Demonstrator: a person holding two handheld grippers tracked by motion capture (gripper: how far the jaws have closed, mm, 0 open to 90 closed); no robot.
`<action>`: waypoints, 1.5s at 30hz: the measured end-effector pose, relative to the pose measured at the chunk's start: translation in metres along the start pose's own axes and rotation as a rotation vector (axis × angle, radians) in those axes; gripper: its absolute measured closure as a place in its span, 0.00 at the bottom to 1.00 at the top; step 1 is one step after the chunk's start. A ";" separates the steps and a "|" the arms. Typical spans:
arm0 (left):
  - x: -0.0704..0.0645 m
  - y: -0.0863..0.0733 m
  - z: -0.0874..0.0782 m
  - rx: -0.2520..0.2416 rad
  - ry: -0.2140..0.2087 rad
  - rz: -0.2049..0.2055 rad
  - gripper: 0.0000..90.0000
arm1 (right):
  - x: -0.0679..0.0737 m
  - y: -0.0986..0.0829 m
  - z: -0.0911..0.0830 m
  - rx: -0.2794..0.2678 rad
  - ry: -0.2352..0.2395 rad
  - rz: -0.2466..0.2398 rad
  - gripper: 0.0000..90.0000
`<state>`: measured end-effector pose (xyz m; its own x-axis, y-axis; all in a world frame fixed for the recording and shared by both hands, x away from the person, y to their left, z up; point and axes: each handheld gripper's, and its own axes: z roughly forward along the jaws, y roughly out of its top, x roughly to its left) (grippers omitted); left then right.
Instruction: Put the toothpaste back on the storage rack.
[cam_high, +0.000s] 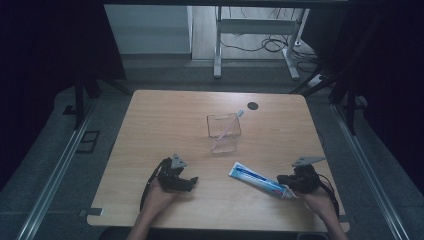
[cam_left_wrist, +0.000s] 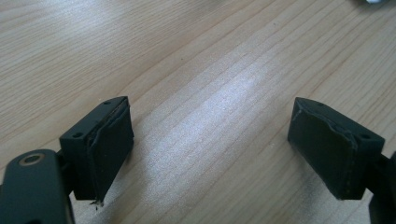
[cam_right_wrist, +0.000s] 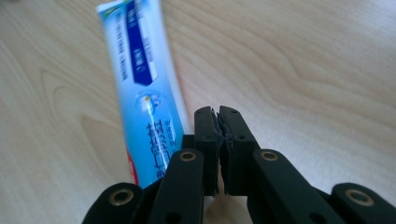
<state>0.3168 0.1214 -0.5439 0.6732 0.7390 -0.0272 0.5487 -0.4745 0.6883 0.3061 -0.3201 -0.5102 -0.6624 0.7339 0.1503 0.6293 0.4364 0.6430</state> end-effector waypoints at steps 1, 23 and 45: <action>0.000 0.000 0.000 0.000 0.001 -0.001 0.16 | 0.001 -0.002 -0.001 -0.002 0.001 -0.001 0.95; -0.001 0.000 0.000 -0.003 0.007 -0.011 0.16 | 0.027 -0.016 -0.018 0.011 -0.024 -0.020 0.74; -0.001 -0.001 0.000 -0.001 0.008 -0.009 0.16 | 0.044 0.029 0.000 0.117 -0.001 -0.035 0.51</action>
<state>0.3158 0.1214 -0.5440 0.6645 0.7468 -0.0274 0.5538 -0.4676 0.6890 0.2952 -0.2756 -0.4853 -0.6841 0.7180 0.1285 0.6493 0.5191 0.5558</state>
